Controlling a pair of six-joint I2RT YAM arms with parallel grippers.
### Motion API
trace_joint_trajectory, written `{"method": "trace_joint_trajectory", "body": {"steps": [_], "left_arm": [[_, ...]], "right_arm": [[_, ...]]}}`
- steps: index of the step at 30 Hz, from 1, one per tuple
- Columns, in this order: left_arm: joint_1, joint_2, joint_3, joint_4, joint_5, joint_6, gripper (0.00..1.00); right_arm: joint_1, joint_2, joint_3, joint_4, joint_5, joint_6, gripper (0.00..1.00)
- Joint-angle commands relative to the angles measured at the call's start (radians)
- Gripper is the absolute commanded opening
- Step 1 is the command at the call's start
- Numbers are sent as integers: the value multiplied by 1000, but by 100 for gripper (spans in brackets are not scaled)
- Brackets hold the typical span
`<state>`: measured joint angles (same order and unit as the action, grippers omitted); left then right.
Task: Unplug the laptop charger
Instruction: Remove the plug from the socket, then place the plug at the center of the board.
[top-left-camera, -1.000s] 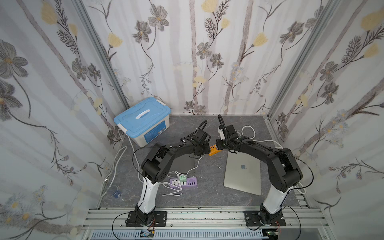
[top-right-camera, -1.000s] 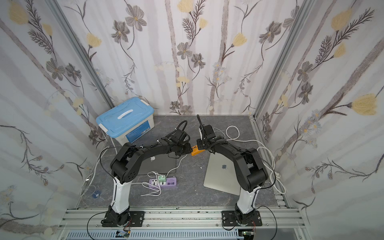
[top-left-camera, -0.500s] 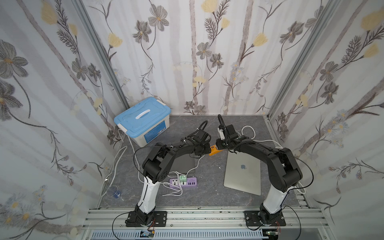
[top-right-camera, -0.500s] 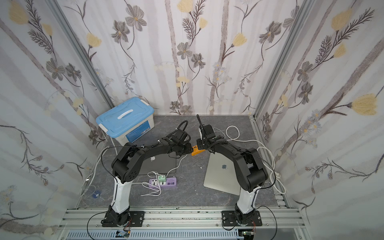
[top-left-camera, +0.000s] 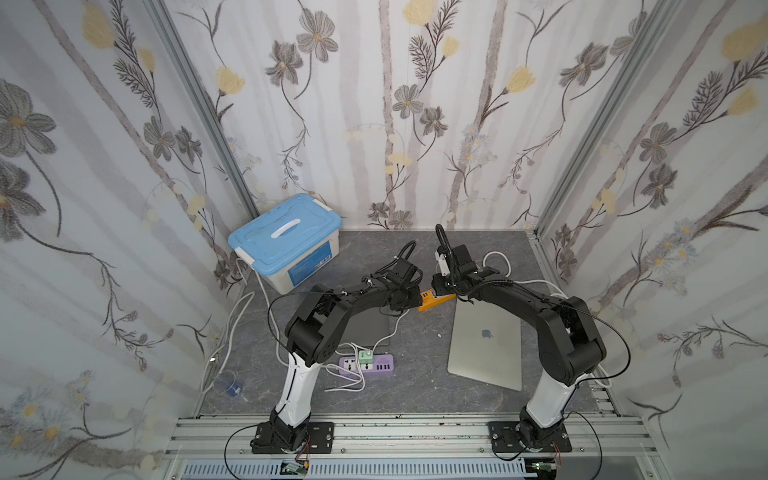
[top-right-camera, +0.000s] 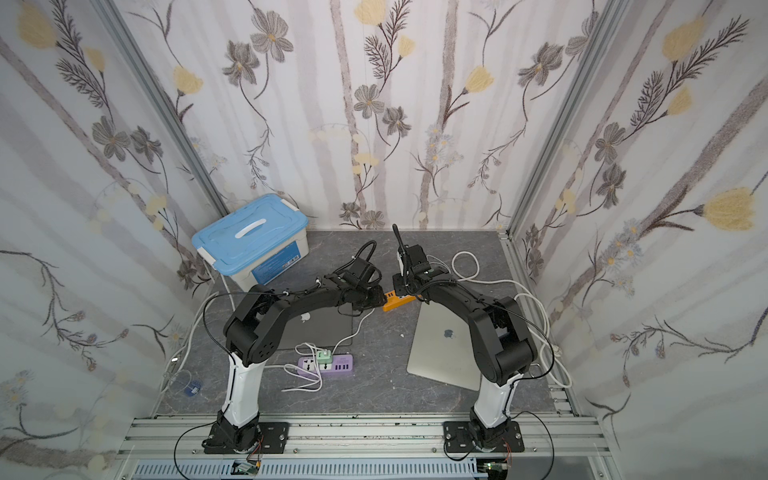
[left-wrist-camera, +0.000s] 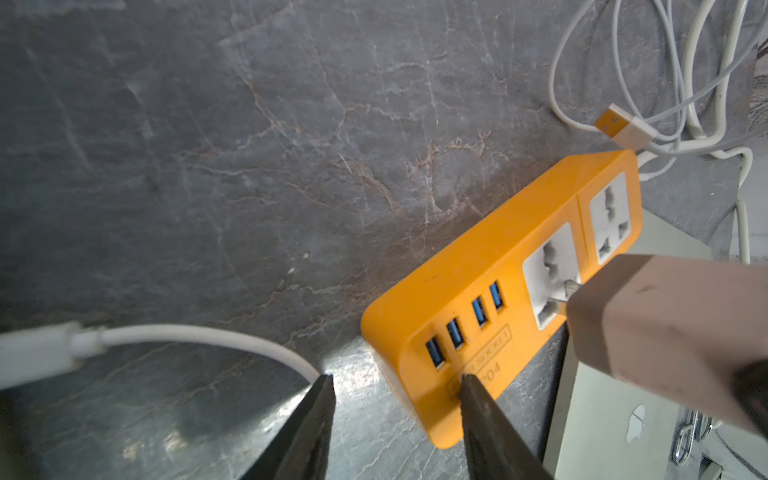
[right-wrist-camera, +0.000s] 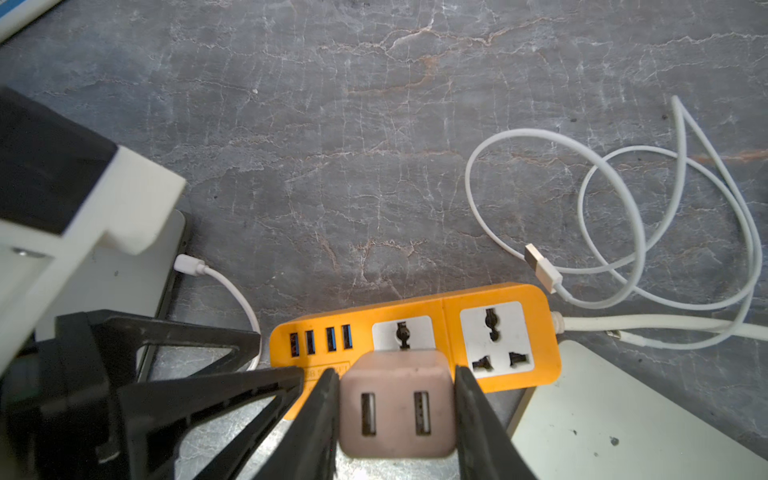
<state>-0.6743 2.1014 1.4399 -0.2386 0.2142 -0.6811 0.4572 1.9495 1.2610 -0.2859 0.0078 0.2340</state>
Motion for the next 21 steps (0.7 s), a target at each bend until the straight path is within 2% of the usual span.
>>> {"method": "trace_joint_trajectory", "body": {"steps": [1,5,12,21], "left_arm": [[-1,16,-8,-100,-41,5,51],[1,14,-9,-100,-39,6,51],[1,10,-5,-94,-32,8,51],[1,4,46,-91,-10,40,51]], "right_arm": [[1,-7,9,29,17,-8,36],[1,-1,33,23,27,-14,36],[1,43,165,-31,52,-27,36],[-27,151,286,-44,64,-38,35]]}}
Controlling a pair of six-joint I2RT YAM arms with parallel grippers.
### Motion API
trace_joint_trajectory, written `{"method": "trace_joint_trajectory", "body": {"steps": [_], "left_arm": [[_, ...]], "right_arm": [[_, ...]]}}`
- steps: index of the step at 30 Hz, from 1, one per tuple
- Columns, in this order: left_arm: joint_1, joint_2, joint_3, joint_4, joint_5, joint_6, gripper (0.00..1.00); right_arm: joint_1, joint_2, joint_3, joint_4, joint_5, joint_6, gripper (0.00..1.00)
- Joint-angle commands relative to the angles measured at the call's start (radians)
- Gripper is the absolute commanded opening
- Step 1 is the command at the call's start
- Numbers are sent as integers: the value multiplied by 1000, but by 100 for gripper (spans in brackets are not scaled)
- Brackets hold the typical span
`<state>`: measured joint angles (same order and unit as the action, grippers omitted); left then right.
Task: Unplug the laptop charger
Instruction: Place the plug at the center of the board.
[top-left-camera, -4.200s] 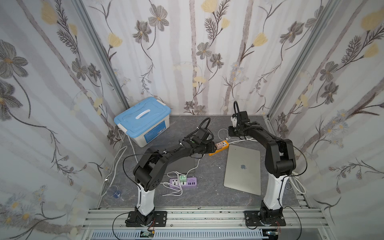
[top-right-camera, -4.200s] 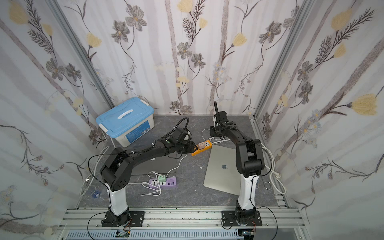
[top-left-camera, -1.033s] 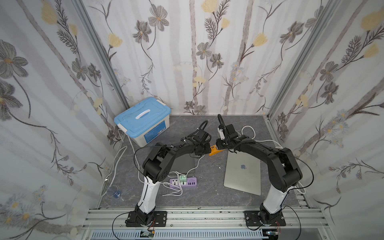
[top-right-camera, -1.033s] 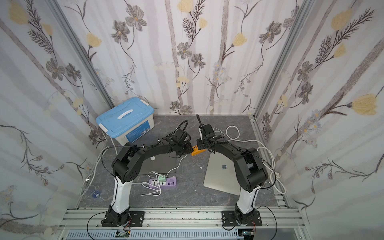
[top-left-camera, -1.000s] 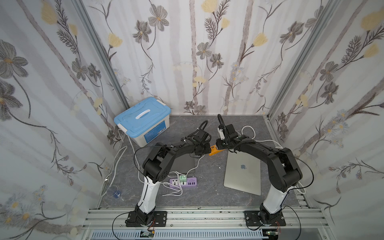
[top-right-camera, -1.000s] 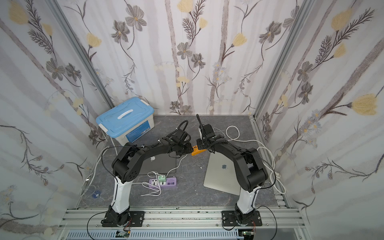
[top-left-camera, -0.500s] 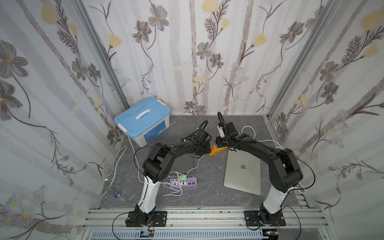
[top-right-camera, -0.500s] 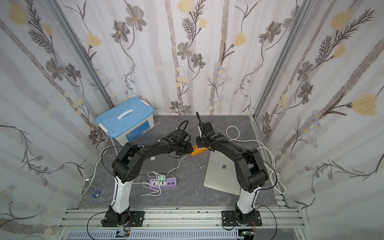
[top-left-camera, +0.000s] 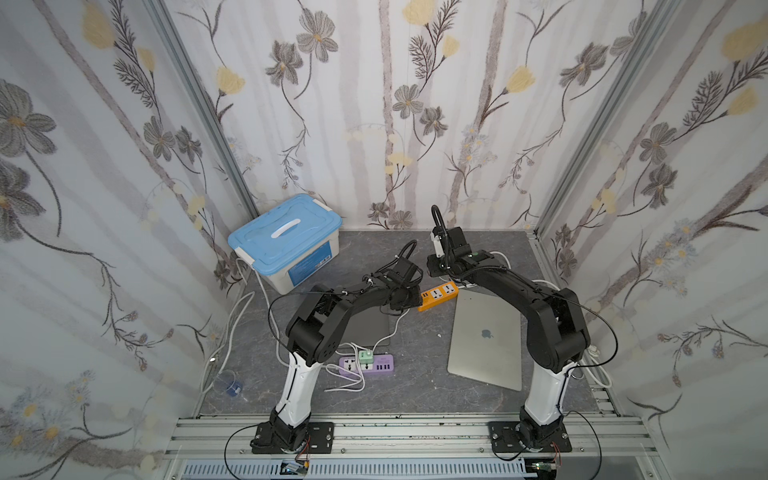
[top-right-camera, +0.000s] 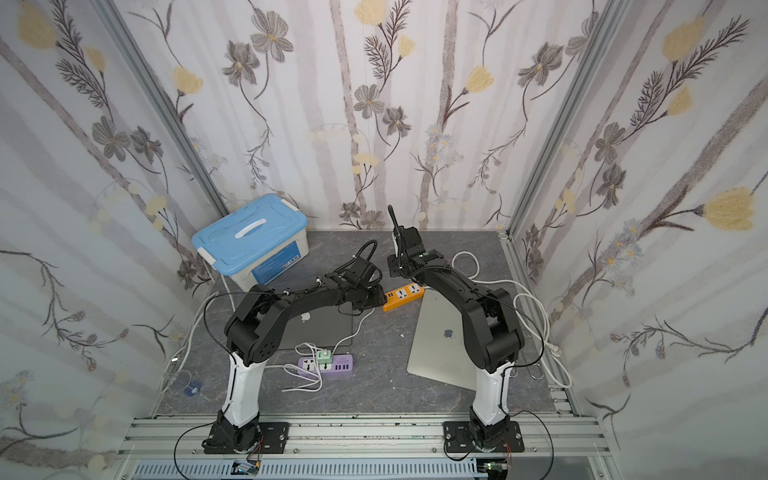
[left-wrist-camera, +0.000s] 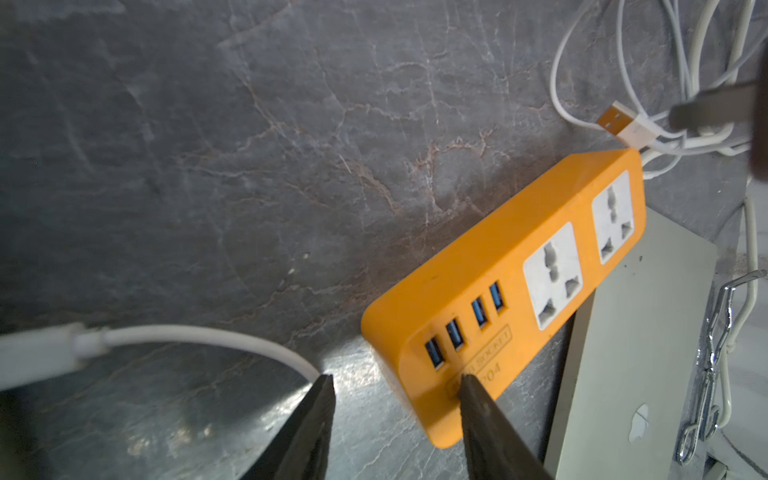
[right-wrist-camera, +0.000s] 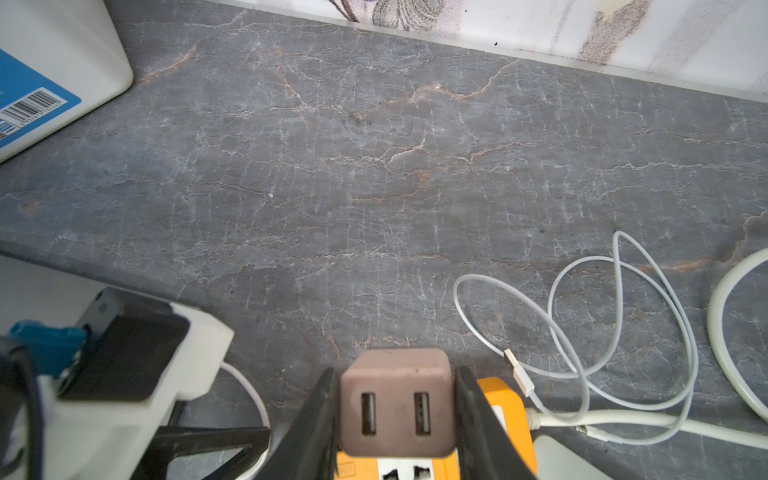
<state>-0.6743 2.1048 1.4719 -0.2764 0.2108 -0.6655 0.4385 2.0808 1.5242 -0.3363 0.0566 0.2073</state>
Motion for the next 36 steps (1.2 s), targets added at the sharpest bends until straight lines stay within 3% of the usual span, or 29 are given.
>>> {"method": "trace_joint_trajectory", "body": {"steps": [1,22,36], "left_arm": [[1,-4,19,-50,-4,27,51],[1,-211,12,-66,-27,72,52],[1,-522,-374,10,-181,99,54]], "right_arm": [[-14,30,31,7,11,-10,35],[-127,188,165,-84,8,-13,36],[-147,345,370,-207,-38,-10,37]]}}
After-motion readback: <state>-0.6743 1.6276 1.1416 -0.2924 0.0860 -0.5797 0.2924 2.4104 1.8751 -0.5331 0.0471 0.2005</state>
